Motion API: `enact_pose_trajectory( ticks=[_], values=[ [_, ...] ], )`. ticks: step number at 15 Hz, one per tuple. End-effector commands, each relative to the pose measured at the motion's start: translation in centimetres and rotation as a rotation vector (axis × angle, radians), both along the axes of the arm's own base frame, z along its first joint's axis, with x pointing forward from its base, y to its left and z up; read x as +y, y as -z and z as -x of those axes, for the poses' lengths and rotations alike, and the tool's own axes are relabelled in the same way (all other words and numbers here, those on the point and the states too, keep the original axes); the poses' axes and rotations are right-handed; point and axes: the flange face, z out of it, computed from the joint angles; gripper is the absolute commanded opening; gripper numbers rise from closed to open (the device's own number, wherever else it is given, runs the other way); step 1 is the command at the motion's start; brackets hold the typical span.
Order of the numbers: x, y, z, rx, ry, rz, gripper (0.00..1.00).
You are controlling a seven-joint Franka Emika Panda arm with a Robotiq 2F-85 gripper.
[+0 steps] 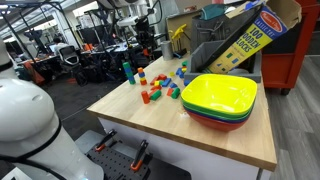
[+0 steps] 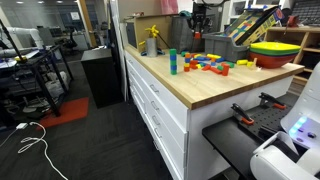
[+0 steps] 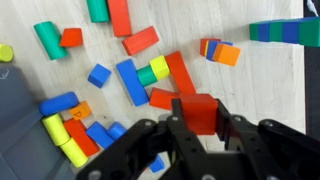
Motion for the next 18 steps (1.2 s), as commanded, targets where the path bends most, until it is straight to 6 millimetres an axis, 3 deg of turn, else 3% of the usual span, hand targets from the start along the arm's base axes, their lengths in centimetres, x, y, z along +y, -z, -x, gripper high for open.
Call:
enact_pose_trajectory(
  ticks=[1, 4, 8, 18],
  values=[
    [2.1, -0.5, -1.0, 0.042, 0.034, -0.007, 0.08],
    [4.1, -0.4, -1.5, 0.033, 0.048, 0.002, 0.08],
    [5.3, 0.3, -1.9, 0.033, 0.050, 0.008, 0.08],
    [4.9, 3.2, -2.1, 0.048, 0.045, 0.034, 0.08]
  ],
)
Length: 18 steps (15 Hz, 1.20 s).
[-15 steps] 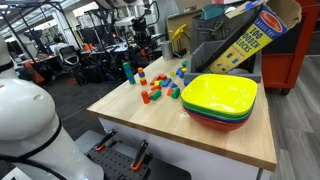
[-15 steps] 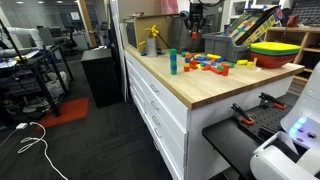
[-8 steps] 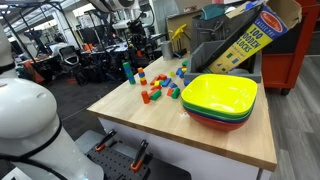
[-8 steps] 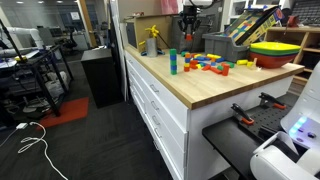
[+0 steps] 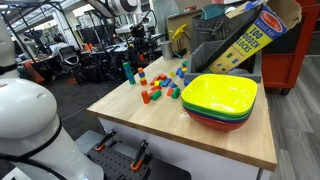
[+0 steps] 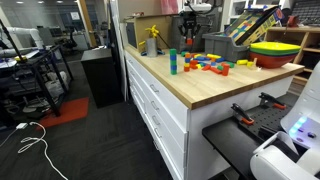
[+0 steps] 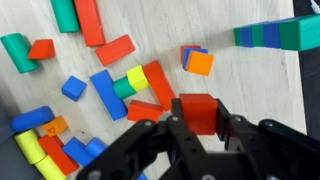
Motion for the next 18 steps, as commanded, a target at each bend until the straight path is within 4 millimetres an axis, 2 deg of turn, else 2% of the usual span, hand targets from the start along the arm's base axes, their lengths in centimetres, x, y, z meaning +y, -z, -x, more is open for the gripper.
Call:
enact_pose_trajectory(
  ticks=[1, 10, 16, 17, 18],
  values=[
    [0.0, 0.2, -0.1, -0.005, 0.008, 0.011, 0.08],
    [0.1, 1.3, 0.5, 0.026, -0.024, -0.004, 0.08],
    [0.0, 1.0, 0.9, 0.011, -0.095, -0.012, 0.08],
    [0.3, 1.6, 0.2, 0.028, -0.066, -0.002, 0.33],
    [0.3, 1.6, 0.2, 0.028, -0.074, -0.002, 0.33]
  ],
)
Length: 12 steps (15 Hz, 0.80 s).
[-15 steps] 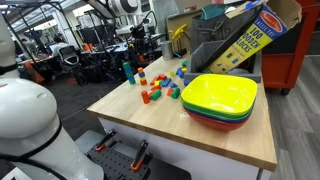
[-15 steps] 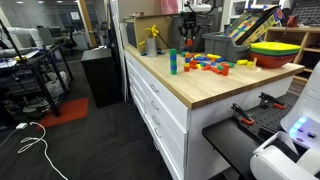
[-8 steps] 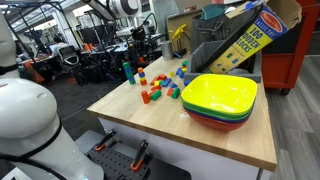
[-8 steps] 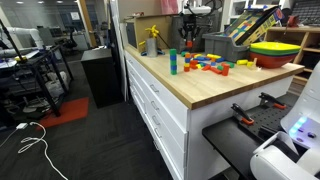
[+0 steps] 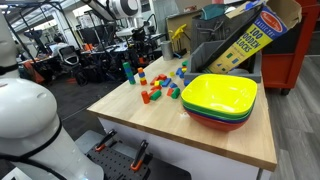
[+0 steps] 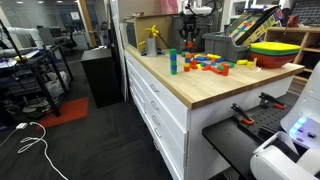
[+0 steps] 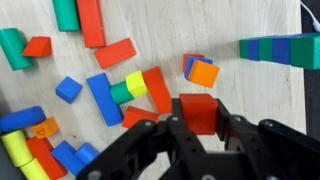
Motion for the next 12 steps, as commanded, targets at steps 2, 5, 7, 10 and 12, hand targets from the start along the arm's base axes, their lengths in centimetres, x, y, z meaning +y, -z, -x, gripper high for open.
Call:
enact_pose_trajectory(
  ticks=[2, 5, 7, 10, 12],
  values=[
    [0.0, -0.1, 0.0, 0.000, -0.010, -0.001, 0.33],
    [0.0, -0.1, 0.0, 0.000, -0.011, -0.001, 0.08],
    [0.0, 0.3, 0.0, 0.001, -0.014, 0.013, 0.08],
    [0.3, 0.8, 0.4, 0.013, 0.014, 0.012, 0.08],
    [0.6, 1.1, 0.7, 0.029, 0.038, 0.005, 0.08]
  ],
)
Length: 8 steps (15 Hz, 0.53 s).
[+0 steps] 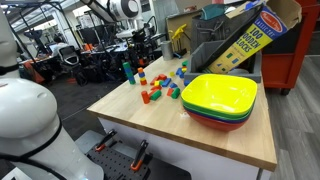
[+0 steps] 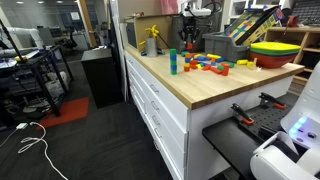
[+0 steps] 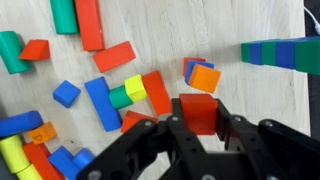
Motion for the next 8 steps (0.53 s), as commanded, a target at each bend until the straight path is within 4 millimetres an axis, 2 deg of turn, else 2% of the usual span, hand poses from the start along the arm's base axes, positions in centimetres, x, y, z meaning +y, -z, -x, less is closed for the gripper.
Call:
enact_pose_trajectory(
  ticks=[1, 8],
  values=[
    [0.6, 0.2, 0.9, 0.022, 0.045, -0.002, 0.08],
    [2.1, 1.4, 2.6, 0.066, 0.075, -0.014, 0.08]
  ],
)
